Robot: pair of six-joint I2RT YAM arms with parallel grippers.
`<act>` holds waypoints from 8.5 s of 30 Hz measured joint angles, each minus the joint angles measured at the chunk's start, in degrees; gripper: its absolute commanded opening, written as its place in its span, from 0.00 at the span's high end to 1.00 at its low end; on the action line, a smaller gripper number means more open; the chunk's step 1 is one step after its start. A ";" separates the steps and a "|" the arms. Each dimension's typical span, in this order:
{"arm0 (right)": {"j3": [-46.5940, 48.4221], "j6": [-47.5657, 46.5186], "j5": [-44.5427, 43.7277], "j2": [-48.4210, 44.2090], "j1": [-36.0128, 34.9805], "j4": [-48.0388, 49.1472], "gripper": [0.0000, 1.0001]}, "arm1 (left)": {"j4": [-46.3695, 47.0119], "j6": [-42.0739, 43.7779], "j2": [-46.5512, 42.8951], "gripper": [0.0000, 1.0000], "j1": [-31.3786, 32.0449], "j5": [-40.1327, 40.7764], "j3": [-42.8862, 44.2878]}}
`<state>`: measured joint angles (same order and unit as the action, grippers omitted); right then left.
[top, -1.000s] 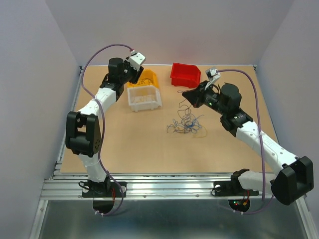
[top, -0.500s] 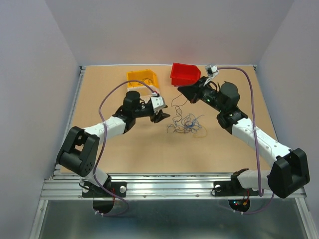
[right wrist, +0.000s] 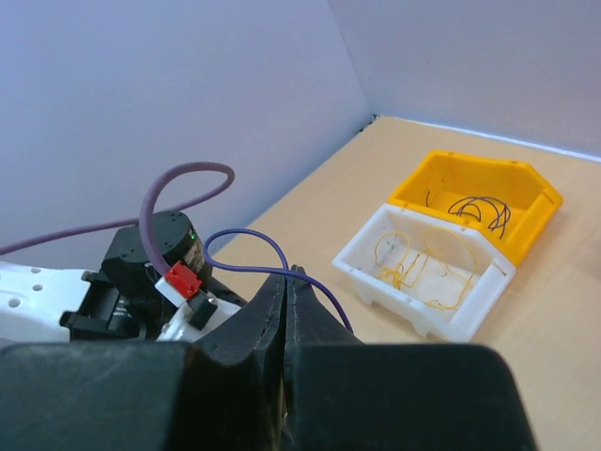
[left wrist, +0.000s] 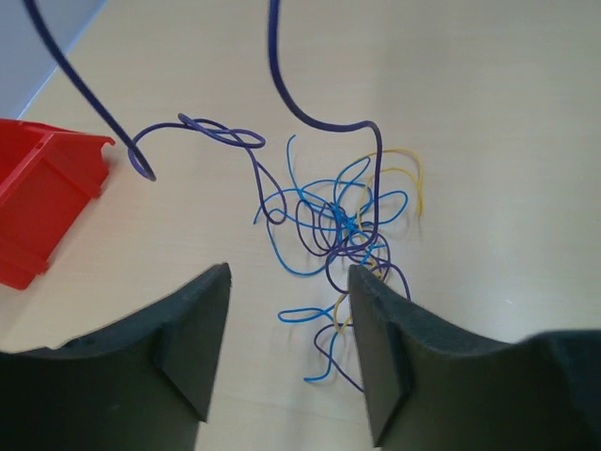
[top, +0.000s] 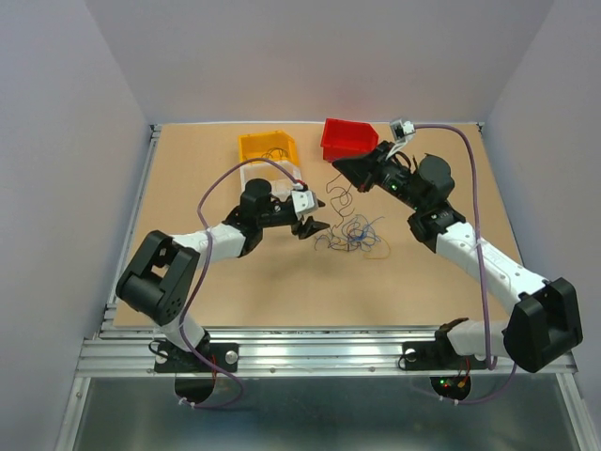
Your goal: Untangle the cables
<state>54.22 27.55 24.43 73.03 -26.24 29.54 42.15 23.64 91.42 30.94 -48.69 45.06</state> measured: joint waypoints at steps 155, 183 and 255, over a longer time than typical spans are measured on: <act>-4.70 -11.28 -33.00 3.41 -0.63 -25.57 0.99 | -38.36 29.77 29.70 1.00 -23.56 12.59 54.99; -4.42 -11.04 -29.64 6.34 -0.63 -25.46 1.00 | -90.60 67.65 49.00 1.00 -23.80 16.17 81.70; 37.53 -39.50 12.63 46.03 -14.36 -31.26 0.99 | -9.79 -3.02 -8.20 0.54 -23.45 20.46 -1.90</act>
<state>91.74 -11.94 37.06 119.07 -40.60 -1.72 32.36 20.62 83.22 7.49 -28.23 43.16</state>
